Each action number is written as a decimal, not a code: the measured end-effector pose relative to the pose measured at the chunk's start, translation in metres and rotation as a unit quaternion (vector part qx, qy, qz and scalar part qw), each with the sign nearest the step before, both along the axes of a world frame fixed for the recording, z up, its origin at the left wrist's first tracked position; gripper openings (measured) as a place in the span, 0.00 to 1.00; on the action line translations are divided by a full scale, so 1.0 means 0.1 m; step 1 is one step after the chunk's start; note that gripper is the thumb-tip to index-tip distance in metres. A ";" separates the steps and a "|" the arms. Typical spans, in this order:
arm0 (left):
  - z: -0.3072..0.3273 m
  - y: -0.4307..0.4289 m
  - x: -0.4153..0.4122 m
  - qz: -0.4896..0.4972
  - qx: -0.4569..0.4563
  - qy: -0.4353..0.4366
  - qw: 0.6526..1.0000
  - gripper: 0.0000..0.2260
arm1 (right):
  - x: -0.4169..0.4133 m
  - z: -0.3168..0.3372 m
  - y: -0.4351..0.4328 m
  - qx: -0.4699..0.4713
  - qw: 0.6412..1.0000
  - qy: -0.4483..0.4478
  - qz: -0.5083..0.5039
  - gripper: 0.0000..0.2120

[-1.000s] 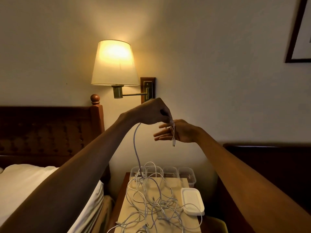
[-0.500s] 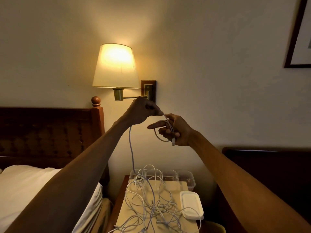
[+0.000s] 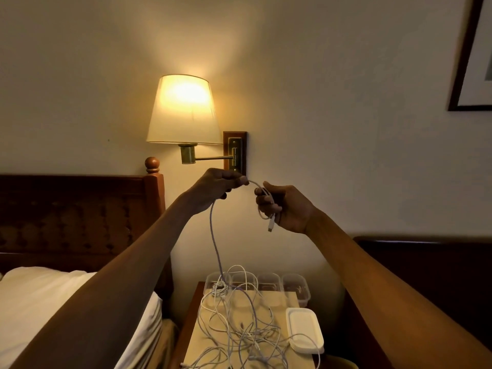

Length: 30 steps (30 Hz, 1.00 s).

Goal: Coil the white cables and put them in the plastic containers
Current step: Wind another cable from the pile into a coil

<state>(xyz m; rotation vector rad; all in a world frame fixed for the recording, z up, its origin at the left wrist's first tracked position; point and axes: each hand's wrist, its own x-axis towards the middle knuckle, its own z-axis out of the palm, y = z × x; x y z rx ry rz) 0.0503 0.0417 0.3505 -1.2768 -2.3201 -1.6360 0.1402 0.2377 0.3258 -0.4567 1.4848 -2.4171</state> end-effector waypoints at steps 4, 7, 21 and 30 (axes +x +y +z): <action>0.16 0.02 0.12 -0.058 -0.015 -0.002 0.998 0.07 | 0.01 -0.05 -0.01 0.075 0.995 0.019 -0.063 0.16; 0.33 0.10 0.28 -0.114 -0.052 0.033 0.992 0.08 | 0.01 -0.06 -0.07 0.141 0.984 0.038 -0.104 0.16; 0.02 0.20 0.06 0.082 0.074 0.024 0.994 0.04 | 0.07 0.00 -0.23 0.092 0.990 0.017 -0.105 0.25; -0.26 0.15 -0.08 0.071 -0.060 0.009 0.996 0.08 | 0.03 0.05 -0.06 0.024 0.984 0.009 -0.176 0.20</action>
